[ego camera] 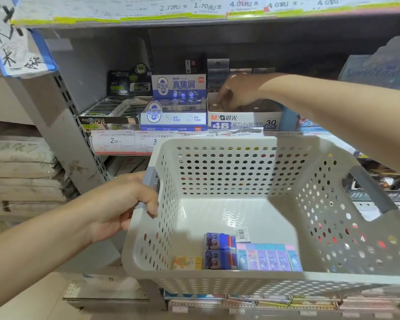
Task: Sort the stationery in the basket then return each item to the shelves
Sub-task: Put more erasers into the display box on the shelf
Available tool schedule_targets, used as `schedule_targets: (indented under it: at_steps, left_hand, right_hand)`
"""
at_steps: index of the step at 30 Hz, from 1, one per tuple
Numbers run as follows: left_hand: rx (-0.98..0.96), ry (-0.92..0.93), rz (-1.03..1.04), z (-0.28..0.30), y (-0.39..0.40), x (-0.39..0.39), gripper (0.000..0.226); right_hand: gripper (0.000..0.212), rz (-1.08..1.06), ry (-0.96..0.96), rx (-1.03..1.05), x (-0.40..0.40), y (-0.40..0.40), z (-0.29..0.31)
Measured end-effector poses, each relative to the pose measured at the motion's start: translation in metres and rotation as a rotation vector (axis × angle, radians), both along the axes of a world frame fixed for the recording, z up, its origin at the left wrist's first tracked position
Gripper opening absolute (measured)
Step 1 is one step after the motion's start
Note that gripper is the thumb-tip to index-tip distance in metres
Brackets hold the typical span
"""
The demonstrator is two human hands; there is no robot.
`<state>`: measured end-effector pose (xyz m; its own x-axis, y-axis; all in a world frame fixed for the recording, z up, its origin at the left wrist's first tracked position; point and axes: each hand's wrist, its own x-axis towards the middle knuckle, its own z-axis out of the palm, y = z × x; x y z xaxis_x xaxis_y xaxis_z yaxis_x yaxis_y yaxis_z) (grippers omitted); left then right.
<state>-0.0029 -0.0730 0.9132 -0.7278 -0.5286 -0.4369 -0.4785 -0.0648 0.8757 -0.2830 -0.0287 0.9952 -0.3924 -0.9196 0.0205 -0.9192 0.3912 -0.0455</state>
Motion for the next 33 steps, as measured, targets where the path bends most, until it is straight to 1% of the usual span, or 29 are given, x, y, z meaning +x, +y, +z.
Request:
schedule_targets:
  at_steps: [2, 3, 5, 8, 13, 17, 24, 27, 29, 31, 32, 33]
  left_hand:
    - [-0.011, -0.005, -0.001, -0.001, -0.001, 0.0, 0.075]
    - [-0.015, -0.009, -0.004, -0.001, -0.001, 0.0, 0.071]
    - [-0.017, -0.009, -0.008, -0.001, -0.002, -0.001, 0.065]
    - [-0.019, 0.002, -0.001, -0.002, -0.003, 0.0, 0.062]
    - [-0.01, 0.016, -0.009, -0.002, -0.003, 0.002, 0.061]
    - [-0.016, 0.001, -0.004, -0.003, -0.003, 0.003, 0.064]
    - [-0.006, 0.006, 0.006, -0.002, -0.002, 0.003, 0.065]
    - [0.007, 0.009, -0.003, 0.0, -0.002, 0.003, 0.066]
    - [0.007, 0.008, 0.004, 0.001, -0.003, 0.001, 0.066]
    - [0.011, 0.013, 0.011, 0.001, -0.004, -0.001, 0.065]
    - [0.014, 0.018, 0.011, 0.0, -0.005, -0.001, 0.064]
    - [0.015, 0.021, 0.008, 0.0, -0.006, -0.001, 0.064]
  right_hand:
    - [0.036, 0.01, 0.003, -0.054, -0.002, -0.006, -0.01]
    - [0.036, 0.016, -0.014, -0.082, -0.005, -0.01, -0.013]
    - [0.036, 0.006, 0.022, -0.122, -0.008, -0.013, -0.017]
    - [0.033, -0.041, 0.075, -0.178, -0.01, -0.012, -0.018]
    - [0.025, -0.062, 0.033, -0.245, -0.012, -0.013, -0.023]
    - [0.027, -0.062, 0.005, -0.241, -0.011, -0.014, -0.023]
    - [0.029, -0.083, -0.143, -0.198, -0.012, -0.005, -0.013]
    - [0.03, -0.11, -0.053, -0.311, -0.003, 0.005, -0.004]
    - [0.028, -0.048, -0.001, -0.449, 0.018, 0.019, -0.001]
    - [0.023, 0.091, -0.02, -0.561, 0.05, 0.037, -0.005]
    - [0.021, 0.145, -0.051, -0.557, 0.065, 0.046, -0.011]
    - [0.02, 0.183, -0.08, -0.499, 0.079, 0.053, -0.019]
